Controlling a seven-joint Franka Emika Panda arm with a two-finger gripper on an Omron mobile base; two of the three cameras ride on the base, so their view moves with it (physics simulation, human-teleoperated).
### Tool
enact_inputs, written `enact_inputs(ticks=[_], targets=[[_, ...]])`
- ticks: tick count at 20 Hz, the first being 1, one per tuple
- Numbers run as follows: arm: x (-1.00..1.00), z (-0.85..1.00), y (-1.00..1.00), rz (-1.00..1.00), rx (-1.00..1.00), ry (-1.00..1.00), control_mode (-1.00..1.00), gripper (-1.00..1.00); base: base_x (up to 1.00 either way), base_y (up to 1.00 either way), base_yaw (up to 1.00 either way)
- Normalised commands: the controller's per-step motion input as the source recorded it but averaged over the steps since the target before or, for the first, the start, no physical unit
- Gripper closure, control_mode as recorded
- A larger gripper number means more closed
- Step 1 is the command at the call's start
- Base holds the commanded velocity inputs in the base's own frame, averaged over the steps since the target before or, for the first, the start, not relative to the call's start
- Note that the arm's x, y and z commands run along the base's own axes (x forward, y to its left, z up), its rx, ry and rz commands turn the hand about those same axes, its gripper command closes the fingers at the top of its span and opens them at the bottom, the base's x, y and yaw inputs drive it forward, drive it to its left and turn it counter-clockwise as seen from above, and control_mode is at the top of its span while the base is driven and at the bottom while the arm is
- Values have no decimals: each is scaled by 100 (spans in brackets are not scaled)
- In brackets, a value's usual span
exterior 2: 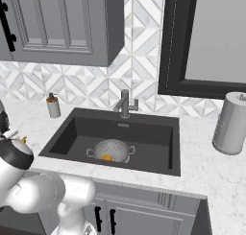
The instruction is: Put the colander in the sink, put the orange, banana, mango in the colander, and turn on the sink faucet and pour water over the colander.
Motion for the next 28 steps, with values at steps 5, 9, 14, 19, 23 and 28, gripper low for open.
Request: enact_inputs(ticks=[5,9,14,19,23,28], targets=[[20,-26,25,0,0,-1,-100,-100,0,0,0],[28,-19,19,0,0,-3,-100,-100,0,0,0],[31,-14,12,0,0,-3,-100,-100,0,0,0],[21,-19,0,0,0,-3,-100,-100,0,0,0],[22,-21,0,-2,0,-2,-100,-100,0,0,0],[23,-19,0,0,0,-2,-100,-100,0,0,0]])
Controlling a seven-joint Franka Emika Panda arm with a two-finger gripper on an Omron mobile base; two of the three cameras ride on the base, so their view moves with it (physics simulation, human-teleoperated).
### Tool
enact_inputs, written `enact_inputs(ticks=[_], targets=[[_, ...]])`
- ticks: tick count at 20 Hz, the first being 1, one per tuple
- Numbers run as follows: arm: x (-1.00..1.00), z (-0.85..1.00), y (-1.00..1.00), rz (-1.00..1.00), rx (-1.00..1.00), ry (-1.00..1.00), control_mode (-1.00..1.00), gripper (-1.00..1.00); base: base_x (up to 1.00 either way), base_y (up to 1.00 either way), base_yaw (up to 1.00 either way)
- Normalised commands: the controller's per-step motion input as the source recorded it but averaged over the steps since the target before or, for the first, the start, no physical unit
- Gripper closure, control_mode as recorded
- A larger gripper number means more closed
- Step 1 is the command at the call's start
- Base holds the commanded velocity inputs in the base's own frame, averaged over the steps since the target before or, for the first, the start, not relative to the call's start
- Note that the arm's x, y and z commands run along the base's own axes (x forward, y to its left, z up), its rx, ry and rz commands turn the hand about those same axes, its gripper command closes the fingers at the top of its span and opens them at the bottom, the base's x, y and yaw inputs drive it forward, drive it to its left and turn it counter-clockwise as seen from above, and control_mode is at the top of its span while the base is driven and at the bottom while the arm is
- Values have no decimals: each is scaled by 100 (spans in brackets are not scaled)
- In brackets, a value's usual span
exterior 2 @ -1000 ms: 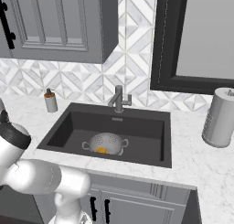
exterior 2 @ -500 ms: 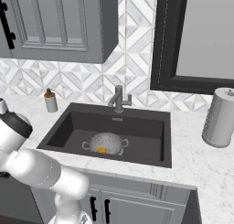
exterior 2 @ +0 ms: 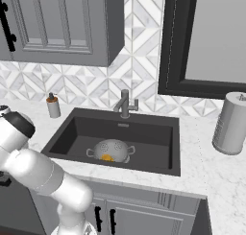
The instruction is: Put the colander in the sink, put the orange, banana, mango in the colander, and turn on the sink faucet and pour water over the colander.
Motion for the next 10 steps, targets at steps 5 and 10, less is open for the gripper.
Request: enact_inputs(ticks=[5,10], targets=[[24,-16,2,0,0,-2,-100,-100,0,0,0],[22,-13,10,0,0,0,-100,-100,0,0,0]])
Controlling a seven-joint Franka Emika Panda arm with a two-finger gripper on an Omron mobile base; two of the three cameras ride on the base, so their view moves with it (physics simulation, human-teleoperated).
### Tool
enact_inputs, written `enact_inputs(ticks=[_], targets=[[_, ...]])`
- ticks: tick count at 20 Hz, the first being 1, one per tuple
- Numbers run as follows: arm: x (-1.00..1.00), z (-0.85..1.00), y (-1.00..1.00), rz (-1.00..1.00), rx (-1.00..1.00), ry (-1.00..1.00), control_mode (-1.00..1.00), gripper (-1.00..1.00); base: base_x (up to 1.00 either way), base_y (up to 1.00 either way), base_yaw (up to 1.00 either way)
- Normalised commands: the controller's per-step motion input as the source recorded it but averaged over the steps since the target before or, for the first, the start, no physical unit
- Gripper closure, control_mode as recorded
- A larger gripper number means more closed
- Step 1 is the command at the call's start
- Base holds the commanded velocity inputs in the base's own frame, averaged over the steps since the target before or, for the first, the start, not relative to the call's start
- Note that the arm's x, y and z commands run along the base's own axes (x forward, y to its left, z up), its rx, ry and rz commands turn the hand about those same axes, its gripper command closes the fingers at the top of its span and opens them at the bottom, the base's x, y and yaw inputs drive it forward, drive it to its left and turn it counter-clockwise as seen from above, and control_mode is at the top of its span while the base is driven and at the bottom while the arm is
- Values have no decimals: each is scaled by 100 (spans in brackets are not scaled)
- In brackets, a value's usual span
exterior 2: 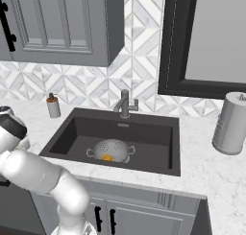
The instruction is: Put the colander in the sink, put the orange, banana, mango in the colander, and turn on the sink faucet and pour water over the colander.
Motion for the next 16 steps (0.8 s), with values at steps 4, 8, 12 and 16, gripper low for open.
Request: enact_inputs(ticks=[4,8,12,16], targets=[[16,-19,13,0,0,0,-100,-100,0,0,0],[1,-14,11,0,0,0,-100,100,0,0,0],[-10,-1,-31,-1,0,-4,-100,100,0,0,0],[-42,2,-93,-4,0,-13,-100,100,0,0,0]])
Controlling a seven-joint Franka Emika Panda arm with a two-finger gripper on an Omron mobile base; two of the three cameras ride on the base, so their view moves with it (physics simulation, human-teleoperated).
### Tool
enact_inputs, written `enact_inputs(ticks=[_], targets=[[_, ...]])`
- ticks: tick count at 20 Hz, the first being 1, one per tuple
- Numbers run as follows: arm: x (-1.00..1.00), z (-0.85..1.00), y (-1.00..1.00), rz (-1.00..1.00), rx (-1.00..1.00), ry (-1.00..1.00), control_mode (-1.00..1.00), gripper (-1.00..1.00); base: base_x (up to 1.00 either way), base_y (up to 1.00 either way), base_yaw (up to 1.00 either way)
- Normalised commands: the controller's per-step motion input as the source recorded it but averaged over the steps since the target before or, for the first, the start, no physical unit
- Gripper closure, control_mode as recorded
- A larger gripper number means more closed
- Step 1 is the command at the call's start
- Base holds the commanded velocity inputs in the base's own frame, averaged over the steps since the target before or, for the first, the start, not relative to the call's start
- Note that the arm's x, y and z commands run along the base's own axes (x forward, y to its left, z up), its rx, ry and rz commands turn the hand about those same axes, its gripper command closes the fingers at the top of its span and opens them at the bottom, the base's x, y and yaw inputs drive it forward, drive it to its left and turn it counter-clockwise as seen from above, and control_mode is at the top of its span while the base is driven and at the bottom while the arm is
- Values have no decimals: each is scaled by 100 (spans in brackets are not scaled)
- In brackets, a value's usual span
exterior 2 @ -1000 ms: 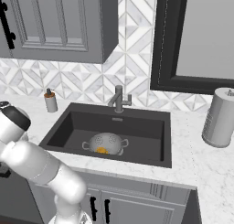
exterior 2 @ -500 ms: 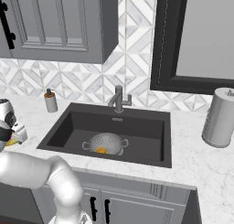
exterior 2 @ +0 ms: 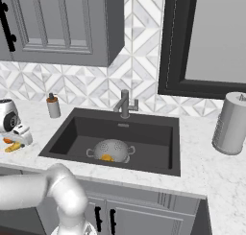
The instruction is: Put the colander in the sink, put the orange, banana, mango in the colander, and turn on the sink faucet and pour water over the colander.
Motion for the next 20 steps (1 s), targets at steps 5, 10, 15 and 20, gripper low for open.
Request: enact_inputs(ticks=[5,10,15,20], targets=[[-45,19,-100,-5,0,-19,-100,100,0,0,0],[-4,20,-100,-8,0,-16,-100,100,0,0,0],[47,15,-100,-11,0,-7,-100,100,0,0,0],[82,7,-100,-13,0,-1,-100,100,0,0,0]])
